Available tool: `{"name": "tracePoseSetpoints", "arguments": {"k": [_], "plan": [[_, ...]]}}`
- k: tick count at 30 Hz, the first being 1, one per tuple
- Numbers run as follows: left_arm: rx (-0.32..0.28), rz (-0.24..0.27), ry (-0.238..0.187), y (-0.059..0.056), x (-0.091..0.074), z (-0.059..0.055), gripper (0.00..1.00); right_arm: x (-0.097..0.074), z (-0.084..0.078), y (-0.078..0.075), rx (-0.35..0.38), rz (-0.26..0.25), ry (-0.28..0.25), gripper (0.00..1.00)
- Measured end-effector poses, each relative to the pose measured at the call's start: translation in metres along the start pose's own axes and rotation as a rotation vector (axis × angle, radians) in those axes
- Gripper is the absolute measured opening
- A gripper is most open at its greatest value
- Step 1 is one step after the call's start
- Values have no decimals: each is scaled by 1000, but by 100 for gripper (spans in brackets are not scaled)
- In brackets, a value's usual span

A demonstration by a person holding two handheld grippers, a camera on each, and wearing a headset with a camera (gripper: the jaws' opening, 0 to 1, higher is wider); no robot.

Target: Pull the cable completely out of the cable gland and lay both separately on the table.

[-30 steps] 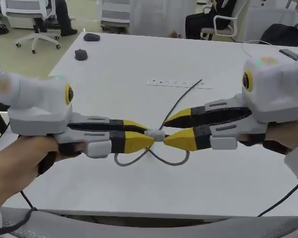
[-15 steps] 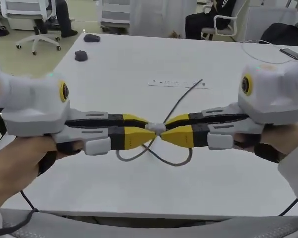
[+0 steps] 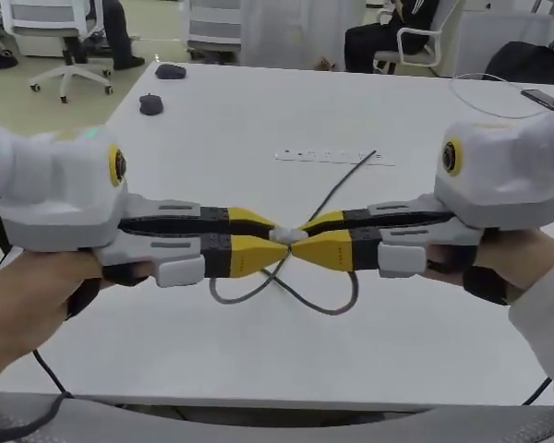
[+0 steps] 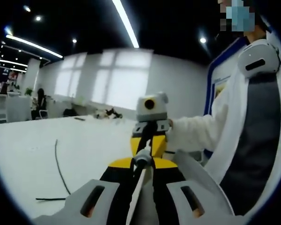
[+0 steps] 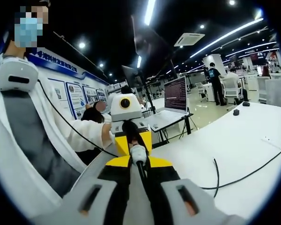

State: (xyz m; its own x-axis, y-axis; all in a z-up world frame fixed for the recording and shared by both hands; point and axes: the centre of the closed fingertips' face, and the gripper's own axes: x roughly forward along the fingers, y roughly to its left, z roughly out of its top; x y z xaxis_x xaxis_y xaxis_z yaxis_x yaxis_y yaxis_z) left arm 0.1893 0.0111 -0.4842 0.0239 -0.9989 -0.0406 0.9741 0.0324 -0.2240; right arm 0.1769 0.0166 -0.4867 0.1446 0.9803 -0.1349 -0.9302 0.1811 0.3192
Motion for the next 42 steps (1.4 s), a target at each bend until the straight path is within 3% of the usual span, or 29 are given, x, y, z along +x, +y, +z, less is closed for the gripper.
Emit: {"name": "tracePoseSetpoints", "arguments": {"k": [10,13,16,18,19,22,27,31,33,36,37,39,41,42], "plan": [[-66,5,1,2,1,-4,14,1,-4,0,-96,-25,52,10],[-132,8,-11,2,0,-6,13,0,-6,-1,-162,-42,72,9],[-175,6,-27,5,-1,-4,13,1,-4,-1,-190,-46,55,9],[-215,-4,-25,4,-1,-4,13,1,-4,-3,-274,-56,57,9],[-259,-7,-29,4,-1,-5,13,1,-4,-3,-356,-61,66,9],[-285,-22,-51,4,-2,-4,13,2,-3,-1,-388,-49,71,8],[-301,-21,-39,3,0,-6,13,2,-6,-2,-527,-44,81,9],[-287,-19,-31,2,0,-7,14,3,-7,-4,-510,-46,77,10],[-254,-8,-26,2,0,-7,14,3,-7,-6,-457,-54,76,11],[-96,0,-31,0,-1,-3,14,1,-14,-11,-263,-58,118,13],[-30,-10,-33,-6,0,0,15,0,-14,-12,-254,-57,115,16],[32,-7,-25,-9,0,3,15,-2,-9,-9,-187,-32,70,30],[65,3,-3,-8,0,2,15,-4,-7,-2,-57,21,32,31],[66,7,-2,-7,0,2,15,-5,-5,-1,-38,27,18,28]]}}
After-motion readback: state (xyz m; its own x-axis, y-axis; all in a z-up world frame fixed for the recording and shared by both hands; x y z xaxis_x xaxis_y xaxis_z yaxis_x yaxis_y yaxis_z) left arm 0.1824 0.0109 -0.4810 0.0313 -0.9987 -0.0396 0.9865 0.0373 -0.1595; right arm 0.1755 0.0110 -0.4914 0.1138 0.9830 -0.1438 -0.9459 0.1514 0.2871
